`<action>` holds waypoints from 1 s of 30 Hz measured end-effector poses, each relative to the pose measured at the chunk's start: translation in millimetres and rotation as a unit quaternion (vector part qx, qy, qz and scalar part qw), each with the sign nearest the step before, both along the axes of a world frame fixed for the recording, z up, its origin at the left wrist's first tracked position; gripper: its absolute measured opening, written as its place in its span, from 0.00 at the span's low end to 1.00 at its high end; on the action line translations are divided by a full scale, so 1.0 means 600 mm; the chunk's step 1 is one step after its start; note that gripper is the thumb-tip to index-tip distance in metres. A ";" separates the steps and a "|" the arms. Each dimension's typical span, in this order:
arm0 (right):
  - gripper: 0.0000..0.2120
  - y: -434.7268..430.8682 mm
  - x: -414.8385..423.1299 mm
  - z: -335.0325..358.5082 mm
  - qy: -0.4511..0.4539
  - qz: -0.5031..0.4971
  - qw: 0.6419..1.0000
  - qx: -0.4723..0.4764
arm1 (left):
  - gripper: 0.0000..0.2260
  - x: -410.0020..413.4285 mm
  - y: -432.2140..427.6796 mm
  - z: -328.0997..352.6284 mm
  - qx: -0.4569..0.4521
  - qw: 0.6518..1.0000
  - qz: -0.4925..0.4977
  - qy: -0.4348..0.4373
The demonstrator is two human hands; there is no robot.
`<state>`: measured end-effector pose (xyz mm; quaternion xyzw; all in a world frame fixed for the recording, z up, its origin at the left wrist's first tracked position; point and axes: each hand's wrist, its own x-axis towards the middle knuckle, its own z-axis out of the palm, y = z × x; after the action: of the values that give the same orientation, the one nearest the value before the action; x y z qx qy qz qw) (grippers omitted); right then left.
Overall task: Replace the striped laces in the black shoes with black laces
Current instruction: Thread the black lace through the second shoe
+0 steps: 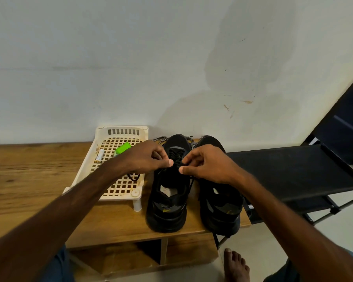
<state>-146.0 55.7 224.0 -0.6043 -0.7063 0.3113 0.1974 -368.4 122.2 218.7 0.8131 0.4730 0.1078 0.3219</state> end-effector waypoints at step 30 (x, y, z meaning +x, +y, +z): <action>0.13 0.005 -0.011 0.070 0.294 0.032 0.955 0.026 | 0.17 0.041 -0.013 0.031 0.235 0.969 -0.055 0.054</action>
<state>-152.5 58.6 265.7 -0.4576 -0.6443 0.4627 0.4018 -344.1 114.3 237.1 0.8955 0.4052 0.1540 0.1009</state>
